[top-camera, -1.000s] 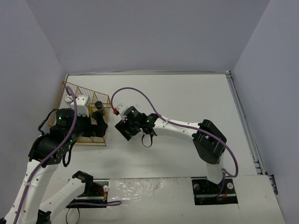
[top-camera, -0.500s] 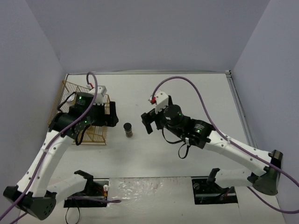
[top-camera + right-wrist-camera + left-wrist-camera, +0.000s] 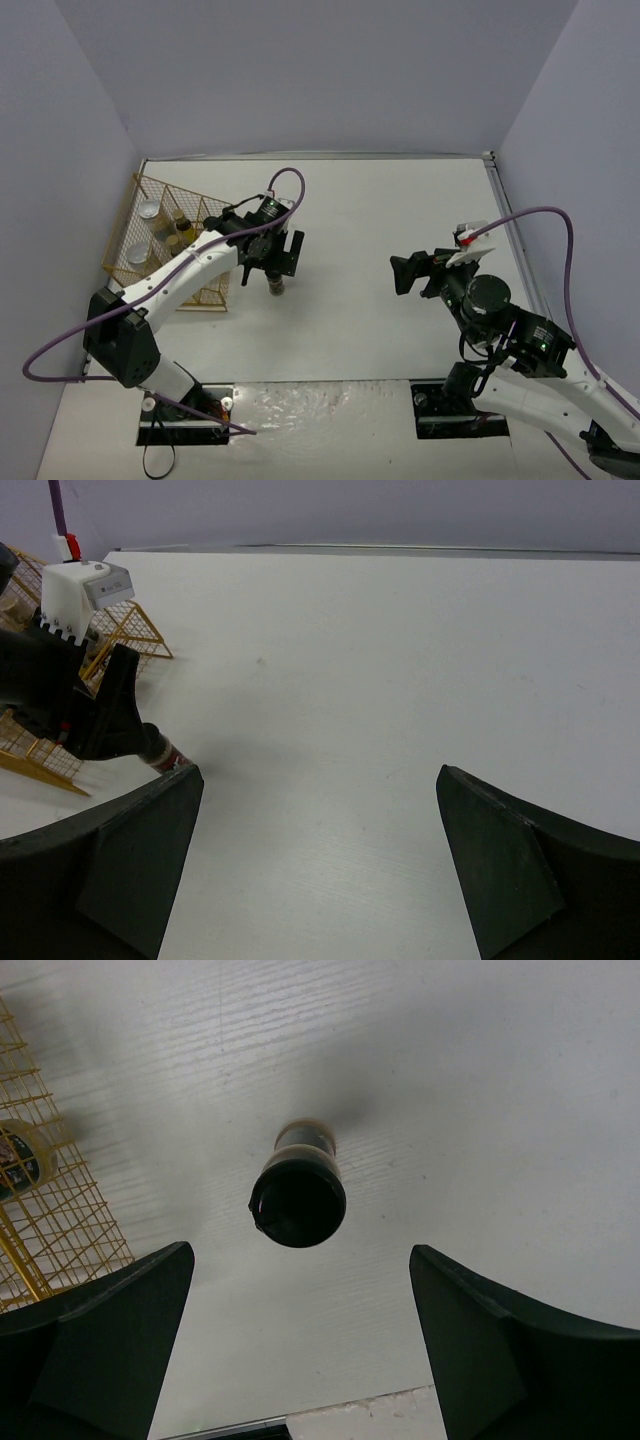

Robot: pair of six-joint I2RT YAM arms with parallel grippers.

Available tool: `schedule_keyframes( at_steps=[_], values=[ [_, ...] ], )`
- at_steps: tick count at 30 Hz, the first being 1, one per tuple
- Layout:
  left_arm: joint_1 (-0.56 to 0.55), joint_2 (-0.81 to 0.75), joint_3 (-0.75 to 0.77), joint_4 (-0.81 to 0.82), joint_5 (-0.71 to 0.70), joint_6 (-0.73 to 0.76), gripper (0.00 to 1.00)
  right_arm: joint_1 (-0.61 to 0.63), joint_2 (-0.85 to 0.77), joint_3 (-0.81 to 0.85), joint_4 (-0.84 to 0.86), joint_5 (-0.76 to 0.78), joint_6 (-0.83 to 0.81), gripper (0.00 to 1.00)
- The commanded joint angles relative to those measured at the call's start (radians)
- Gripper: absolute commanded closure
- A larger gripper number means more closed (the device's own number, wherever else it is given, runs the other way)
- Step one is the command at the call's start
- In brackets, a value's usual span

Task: Organize the condiment bottles

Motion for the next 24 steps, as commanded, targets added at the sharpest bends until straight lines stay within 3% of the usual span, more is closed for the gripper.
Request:
schedule_keyframes(
  at_steps=[1,4,18,24],
  values=[
    [-0.015,0.009,0.007,0.039,-0.080,-0.063,0.17,-0.005,-0.004,0.012,-0.026,0.061,0.047,0.00],
    [-0.015,0.031,-0.018,0.074,-0.067,-0.073,0.20,-0.005,-0.012,0.011,-0.036,0.056,0.050,0.00],
    [-0.017,0.112,-0.017,0.110,-0.109,-0.091,0.58,-0.005,-0.030,0.016,-0.046,0.036,0.045,0.00],
    [-0.020,0.061,0.050,0.039,-0.123,-0.112,0.87,-0.005,-0.040,0.020,-0.052,0.031,0.042,0.00]
  ],
)
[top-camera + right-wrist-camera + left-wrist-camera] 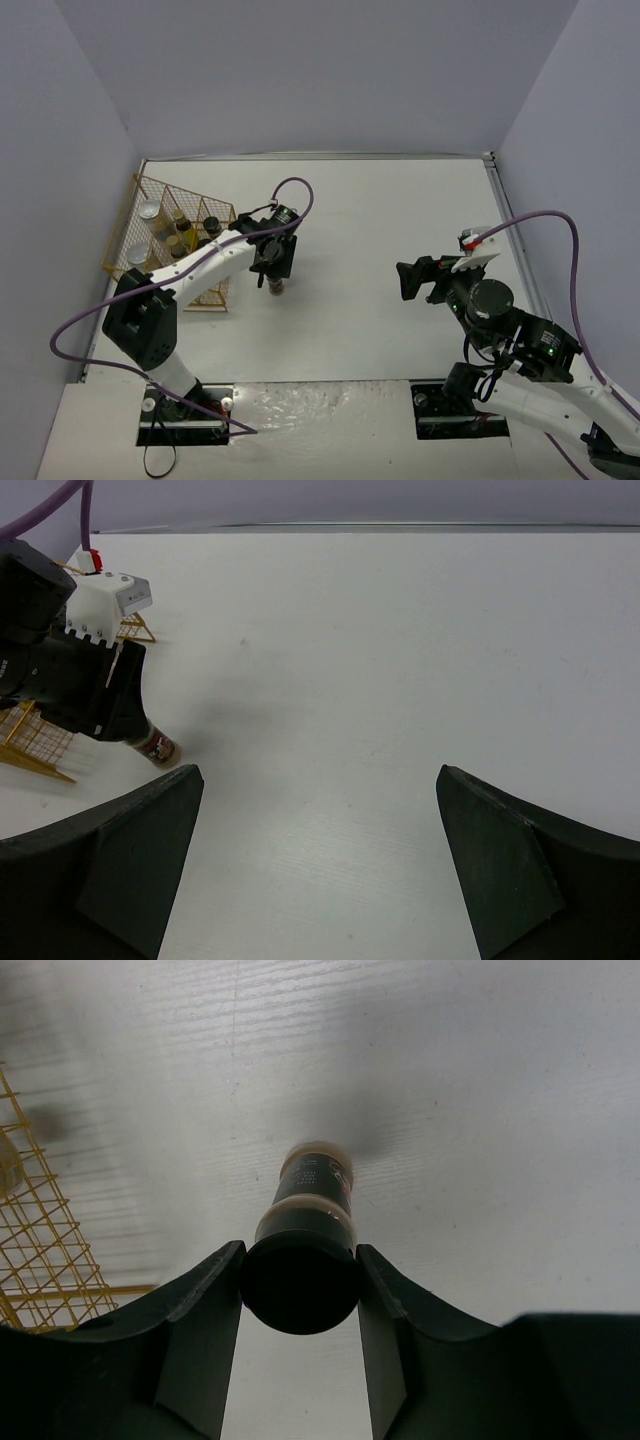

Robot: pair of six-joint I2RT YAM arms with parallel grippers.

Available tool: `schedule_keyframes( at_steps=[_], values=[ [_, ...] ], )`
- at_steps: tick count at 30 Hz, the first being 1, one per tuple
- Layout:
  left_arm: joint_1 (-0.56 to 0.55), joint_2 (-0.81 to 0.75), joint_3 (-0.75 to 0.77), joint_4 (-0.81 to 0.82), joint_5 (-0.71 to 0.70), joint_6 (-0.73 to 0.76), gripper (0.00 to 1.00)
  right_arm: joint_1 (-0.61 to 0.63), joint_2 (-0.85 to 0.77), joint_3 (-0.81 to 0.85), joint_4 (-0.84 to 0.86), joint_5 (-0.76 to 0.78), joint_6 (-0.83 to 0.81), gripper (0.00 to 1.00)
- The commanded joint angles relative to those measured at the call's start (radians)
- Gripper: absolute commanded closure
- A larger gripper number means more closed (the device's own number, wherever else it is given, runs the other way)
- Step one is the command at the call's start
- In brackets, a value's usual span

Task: Organize the condiment bottles

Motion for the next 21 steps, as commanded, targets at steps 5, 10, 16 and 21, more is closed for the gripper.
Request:
schedule_keyframes(
  at_steps=[5,10,16,21],
  values=[
    [-0.006,-0.142,0.226,-0.199,-0.095,-0.075,1.00,-0.005,0.000,0.034,0.041,0.016,-0.002,0.00],
    [0.042,-0.198,0.322,-0.359,-0.193,-0.152,1.00,-0.005,0.009,0.068,0.041,0.015,-0.016,0.00],
    [0.172,-0.289,0.252,-0.361,-0.197,-0.237,1.00,-0.005,0.048,0.109,0.041,-0.019,-0.050,0.00],
    [0.246,-0.330,0.224,-0.366,-0.220,-0.270,1.00,-0.005,0.051,0.119,0.041,-0.052,-0.070,0.00]
  ],
)
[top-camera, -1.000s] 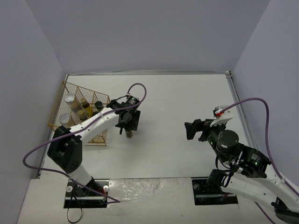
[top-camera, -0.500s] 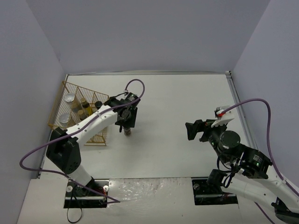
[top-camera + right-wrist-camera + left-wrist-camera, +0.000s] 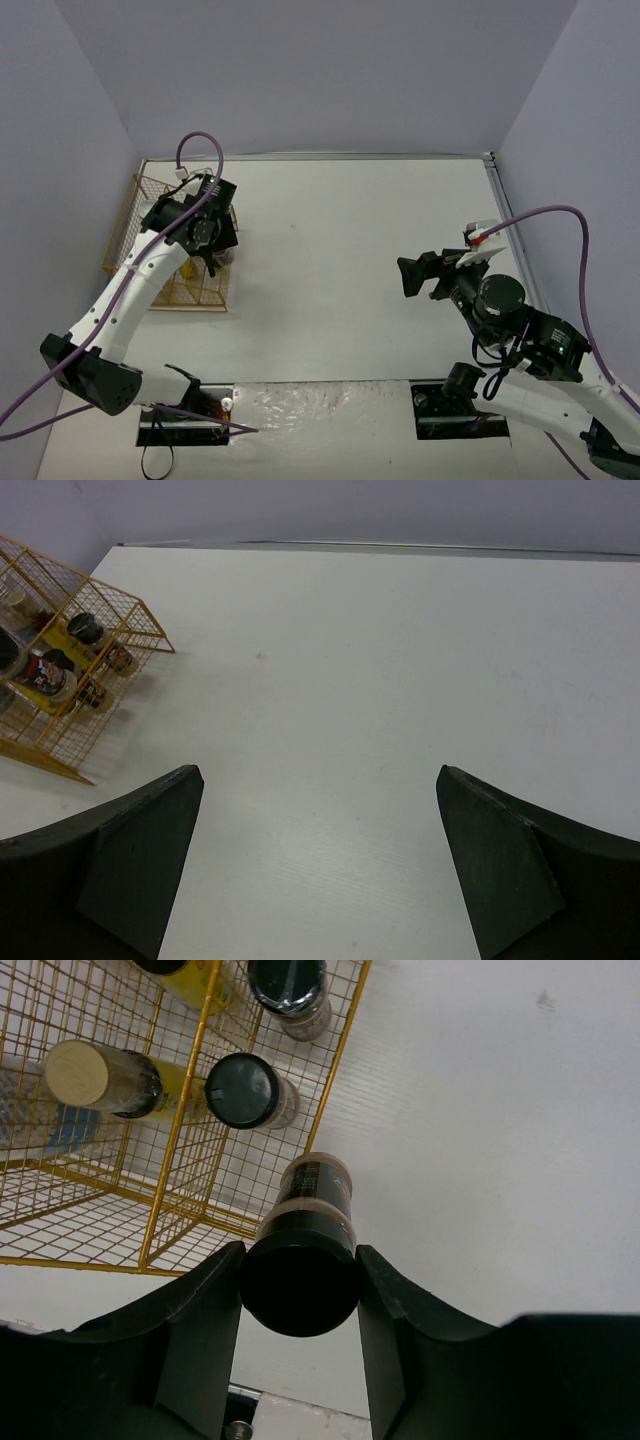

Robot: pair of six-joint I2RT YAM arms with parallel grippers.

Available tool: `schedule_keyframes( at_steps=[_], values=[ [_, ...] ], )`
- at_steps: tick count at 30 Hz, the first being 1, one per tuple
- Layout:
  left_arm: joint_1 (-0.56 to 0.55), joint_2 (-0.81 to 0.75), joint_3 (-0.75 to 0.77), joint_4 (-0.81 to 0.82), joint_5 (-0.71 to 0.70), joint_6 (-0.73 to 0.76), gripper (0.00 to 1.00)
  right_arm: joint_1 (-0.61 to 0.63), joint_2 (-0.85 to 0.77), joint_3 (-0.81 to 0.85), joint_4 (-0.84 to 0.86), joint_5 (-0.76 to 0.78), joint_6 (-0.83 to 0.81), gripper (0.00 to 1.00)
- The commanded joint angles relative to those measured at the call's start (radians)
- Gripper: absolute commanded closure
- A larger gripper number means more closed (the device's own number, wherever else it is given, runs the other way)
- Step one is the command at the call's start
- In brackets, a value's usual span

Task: Organize the condiment bottles

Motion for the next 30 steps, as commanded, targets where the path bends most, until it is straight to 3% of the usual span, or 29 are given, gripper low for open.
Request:
schedule_keyframes(
  at_steps=[1,15,25,27,30],
  values=[
    [0.047,-0.044,-0.002,-0.013,-0.052,-0.062,1.00,-0.005,0.020,0.037,0.055,-0.031,-0.040,0.00],
    [0.143,0.006,-0.078,0.041,-0.081,-0.128,1.00,-0.005,-0.025,0.032,0.053,-0.115,-0.083,0.00],
    [0.154,0.064,-0.182,0.086,-0.004,-0.193,0.99,-0.005,-0.027,0.031,0.050,-0.144,-0.131,0.00],
    [0.154,0.065,-0.202,0.098,0.001,-0.200,0.95,-0.003,-0.025,0.031,0.051,-0.145,-0.140,0.00],
    [0.154,0.068,-0.216,0.106,0.007,-0.204,0.79,-0.003,-0.021,0.031,0.052,-0.154,-0.148,0.00]
  ],
)
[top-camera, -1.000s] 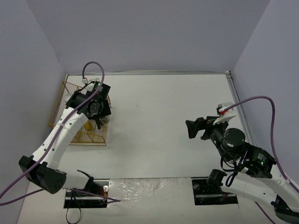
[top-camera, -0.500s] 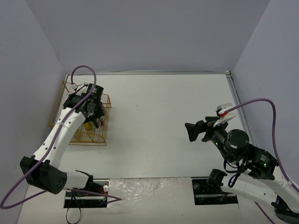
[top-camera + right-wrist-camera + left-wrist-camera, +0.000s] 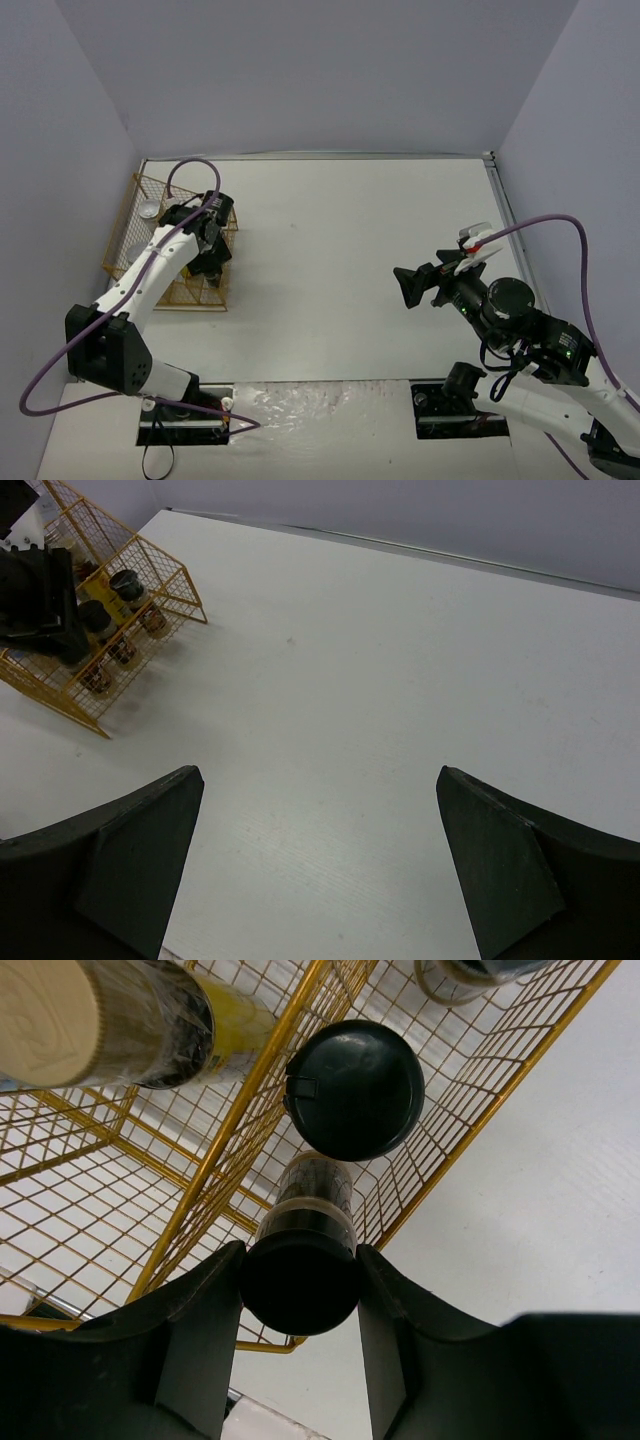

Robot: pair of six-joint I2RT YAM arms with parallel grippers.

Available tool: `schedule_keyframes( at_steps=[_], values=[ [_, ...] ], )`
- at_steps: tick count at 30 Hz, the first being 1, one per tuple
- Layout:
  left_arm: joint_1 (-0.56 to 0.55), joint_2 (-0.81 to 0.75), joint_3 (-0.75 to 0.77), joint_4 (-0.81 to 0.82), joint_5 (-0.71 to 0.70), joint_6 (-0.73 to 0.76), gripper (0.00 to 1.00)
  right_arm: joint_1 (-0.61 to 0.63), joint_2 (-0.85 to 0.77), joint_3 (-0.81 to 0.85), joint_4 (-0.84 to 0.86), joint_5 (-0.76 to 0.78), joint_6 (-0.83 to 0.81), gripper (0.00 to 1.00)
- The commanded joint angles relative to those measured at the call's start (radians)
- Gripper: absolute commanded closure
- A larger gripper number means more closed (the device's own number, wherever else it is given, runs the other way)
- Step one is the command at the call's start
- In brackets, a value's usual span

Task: Organize the condiment bottles

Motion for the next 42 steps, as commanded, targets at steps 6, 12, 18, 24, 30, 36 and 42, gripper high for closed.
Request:
schedule_keyframes(
  at_steps=[6,12,18,24,30,36,42],
  values=[
    [0.007,-0.023,0.035,0.007,-0.007,-0.043,0.49,-0.003,0.022,0.029,0.053,-0.020,-0.039,0.00],
    [0.007,-0.051,0.045,0.000,-0.008,-0.042,0.19,-0.003,0.027,0.026,0.056,-0.020,-0.037,0.00],
    [0.003,-0.095,0.074,0.007,0.059,-0.042,0.12,-0.003,0.034,0.034,0.058,-0.020,-0.027,0.00],
    [-0.010,-0.158,0.147,0.013,0.152,-0.031,0.11,-0.003,0.053,0.064,0.058,-0.005,-0.028,0.00],
    [-0.062,-0.283,0.192,0.110,0.262,0.036,0.11,-0.004,0.081,0.096,0.058,0.030,-0.043,0.00],
    [-0.109,-0.479,0.129,0.155,0.261,0.262,0.08,-0.003,0.072,0.097,0.058,0.104,-0.018,0.00],
    [-0.108,-0.712,0.003,0.088,0.219,0.390,0.06,-0.003,0.021,0.076,0.057,0.188,-0.010,0.00]
  ],
)
